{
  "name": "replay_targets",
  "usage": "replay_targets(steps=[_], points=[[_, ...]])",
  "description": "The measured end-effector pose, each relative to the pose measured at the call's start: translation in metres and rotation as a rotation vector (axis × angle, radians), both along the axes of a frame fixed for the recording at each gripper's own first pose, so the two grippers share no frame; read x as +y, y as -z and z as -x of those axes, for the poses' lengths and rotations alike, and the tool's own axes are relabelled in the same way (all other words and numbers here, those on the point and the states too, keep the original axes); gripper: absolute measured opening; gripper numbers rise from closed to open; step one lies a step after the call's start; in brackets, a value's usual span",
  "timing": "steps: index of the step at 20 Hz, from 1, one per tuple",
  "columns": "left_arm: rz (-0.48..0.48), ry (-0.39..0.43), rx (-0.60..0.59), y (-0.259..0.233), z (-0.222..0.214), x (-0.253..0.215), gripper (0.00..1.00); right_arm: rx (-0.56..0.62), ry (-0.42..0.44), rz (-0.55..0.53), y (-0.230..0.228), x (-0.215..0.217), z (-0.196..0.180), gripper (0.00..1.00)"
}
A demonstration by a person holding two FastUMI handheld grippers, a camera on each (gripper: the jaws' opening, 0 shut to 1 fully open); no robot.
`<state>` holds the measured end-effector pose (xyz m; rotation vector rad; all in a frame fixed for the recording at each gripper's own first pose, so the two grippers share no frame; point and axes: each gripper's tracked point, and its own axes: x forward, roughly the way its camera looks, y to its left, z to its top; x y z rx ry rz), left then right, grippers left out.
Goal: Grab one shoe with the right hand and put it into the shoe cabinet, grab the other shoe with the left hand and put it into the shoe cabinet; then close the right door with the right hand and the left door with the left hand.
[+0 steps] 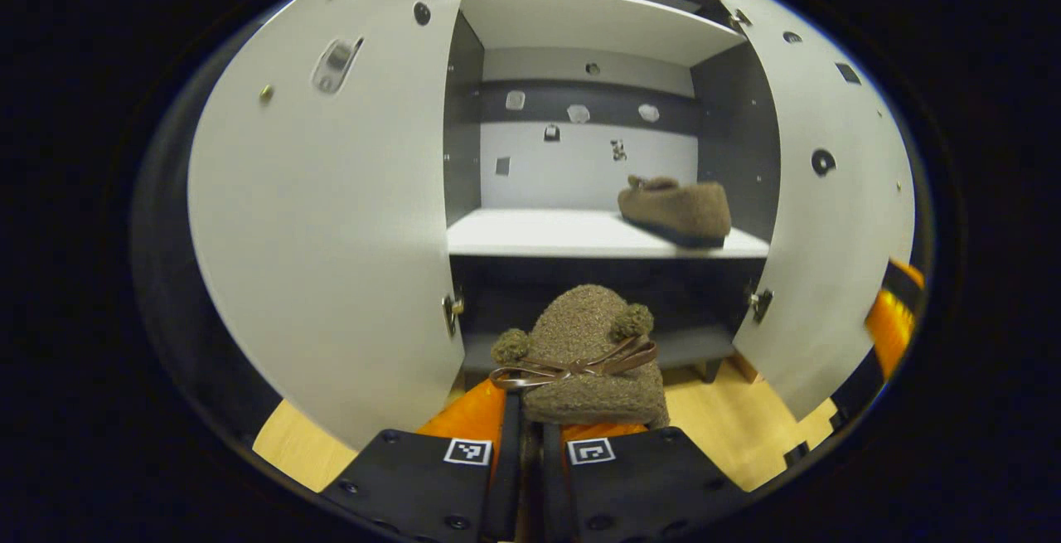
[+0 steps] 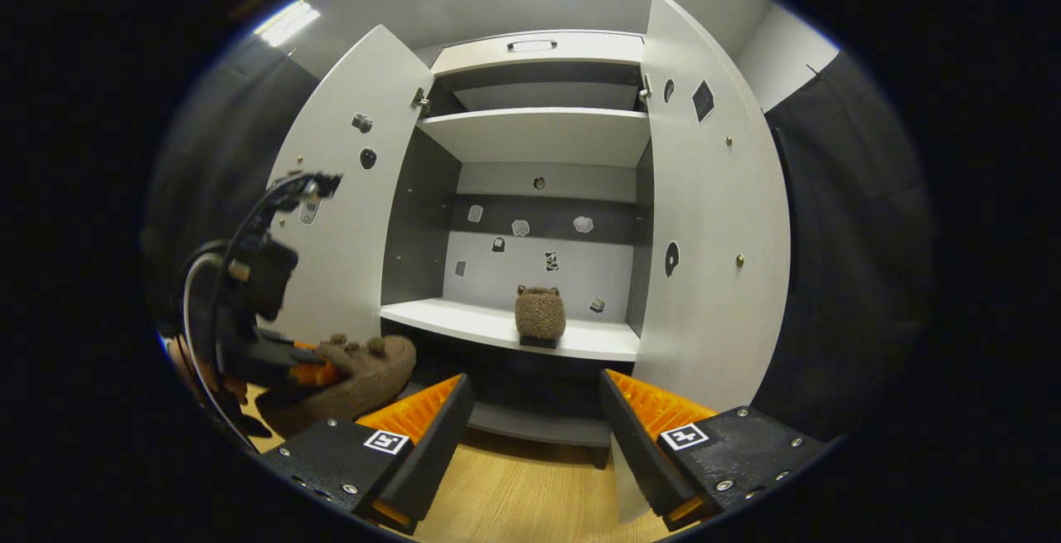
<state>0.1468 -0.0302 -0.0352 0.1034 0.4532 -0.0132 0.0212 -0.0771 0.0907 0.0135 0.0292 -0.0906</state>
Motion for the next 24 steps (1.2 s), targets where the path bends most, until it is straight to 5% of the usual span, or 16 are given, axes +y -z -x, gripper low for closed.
replay_targets(steps=[3, 6, 13, 19, 22, 24], points=[[-0.050, 0.028, -0.105, -0.067, -0.085, -0.016, 0.19, -0.009, 0.025, 0.000, -0.003, -0.008, 0.004, 0.94], [-0.148, 0.068, -0.100, -0.041, -0.147, -0.029, 0.19, -0.010, 0.055, 0.004, -0.004, -0.017, 0.008, 0.94], [0.061, 0.050, 0.043, 0.003, -0.191, -0.050, 0.19, 0.024, 0.144, 0.036, -0.007, -0.038, 0.011, 0.94], [-0.037, 0.054, 0.067, 0.007, -0.269, -0.031, 0.19, 0.020, 0.229, 0.032, -0.018, -0.040, 0.007, 0.95], [0.155, 0.004, 0.187, 0.021, -0.290, -0.038, 0.19, 0.026, 0.228, 0.027, -0.017, -0.032, 0.009, 0.94], [0.117, -0.023, 0.199, 0.026, -0.309, -0.021, 0.20, 0.022, 0.237, 0.037, -0.018, -0.033, 0.012, 0.95]])
